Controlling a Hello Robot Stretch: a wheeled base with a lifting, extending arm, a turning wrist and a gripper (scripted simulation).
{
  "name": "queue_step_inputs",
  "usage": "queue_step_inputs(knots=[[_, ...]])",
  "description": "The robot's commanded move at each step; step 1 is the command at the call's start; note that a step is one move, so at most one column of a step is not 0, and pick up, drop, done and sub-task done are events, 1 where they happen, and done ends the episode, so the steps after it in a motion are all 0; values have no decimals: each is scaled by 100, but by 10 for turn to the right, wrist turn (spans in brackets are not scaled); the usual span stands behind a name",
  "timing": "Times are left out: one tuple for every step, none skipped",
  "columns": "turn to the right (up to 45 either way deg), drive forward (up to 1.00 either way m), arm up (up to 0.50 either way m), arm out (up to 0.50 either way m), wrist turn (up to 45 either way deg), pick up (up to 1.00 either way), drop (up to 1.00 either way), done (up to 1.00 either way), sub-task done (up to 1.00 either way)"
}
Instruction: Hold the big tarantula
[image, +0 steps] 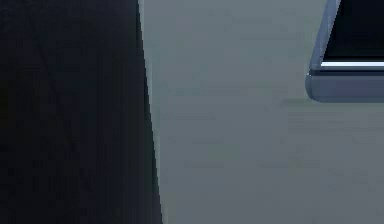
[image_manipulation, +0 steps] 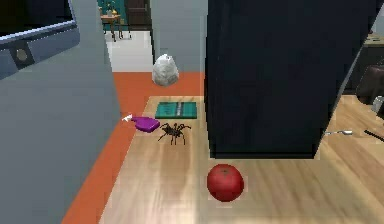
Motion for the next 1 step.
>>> queue_step_inputs(knots=[[0,0,50,0,0,0,0,0,0]])
